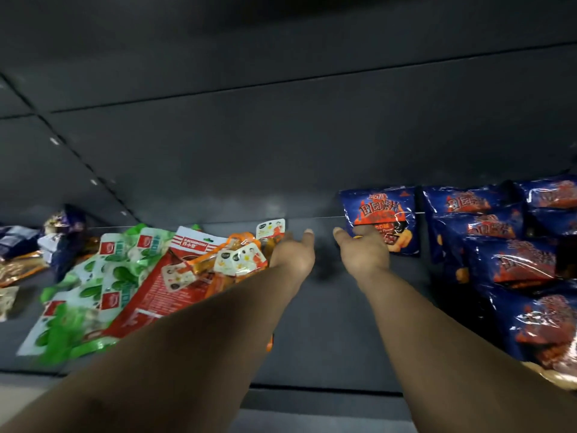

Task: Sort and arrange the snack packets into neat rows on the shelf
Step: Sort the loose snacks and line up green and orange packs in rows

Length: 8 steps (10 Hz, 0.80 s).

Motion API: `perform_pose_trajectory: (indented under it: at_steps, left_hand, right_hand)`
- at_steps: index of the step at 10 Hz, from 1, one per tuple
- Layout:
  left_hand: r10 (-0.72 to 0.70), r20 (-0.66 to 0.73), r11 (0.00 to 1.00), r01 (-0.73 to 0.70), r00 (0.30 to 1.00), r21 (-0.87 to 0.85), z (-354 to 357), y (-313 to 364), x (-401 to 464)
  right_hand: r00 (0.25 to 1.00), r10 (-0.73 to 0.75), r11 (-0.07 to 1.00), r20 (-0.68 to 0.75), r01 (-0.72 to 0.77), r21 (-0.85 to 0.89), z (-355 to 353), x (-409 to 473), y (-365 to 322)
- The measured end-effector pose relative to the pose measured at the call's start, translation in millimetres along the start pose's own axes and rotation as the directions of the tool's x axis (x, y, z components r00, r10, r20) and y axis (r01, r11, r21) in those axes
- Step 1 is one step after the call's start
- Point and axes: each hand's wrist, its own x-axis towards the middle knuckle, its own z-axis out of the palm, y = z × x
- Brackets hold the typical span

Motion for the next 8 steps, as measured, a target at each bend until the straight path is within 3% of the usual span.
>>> perform_pose_trajectory:
  at_steps: [2,4,6,7,8]
  left_hand:
    - [0.001,-0.007,1.000,-0.001,1.000,-0.030,-37,-15,1]
    - [-0.083,-0.108,0.991,0.071,0.991,-0.109,-101,-51,7]
    - [-0.065,-0.094,0.984,0.047,0.993,-0.174,-173,-102,22]
    - [-0.063,-0.166,0.997,0.068,0.984,0.023,-223,-120,16]
    - [-0.088,-0.217,0.996,0.091,0.972,0.003,-267,-147,29]
  right_hand:
    - [0.997,-0.049,0.996,0.061,0.054,-0.073,34,-23,-16]
    - [0.991,-0.089,0.973,0.097,0.107,-0.202,78,-52,-32]
    - [0.965,-0.154,0.959,0.213,0.198,-0.204,152,-97,-68]
    - [0.941,-0.189,0.937,0.280,0.258,-0.235,194,-124,-86]
    - [0.917,-0.218,0.920,0.334,0.308,-0.244,231,-146,-101]
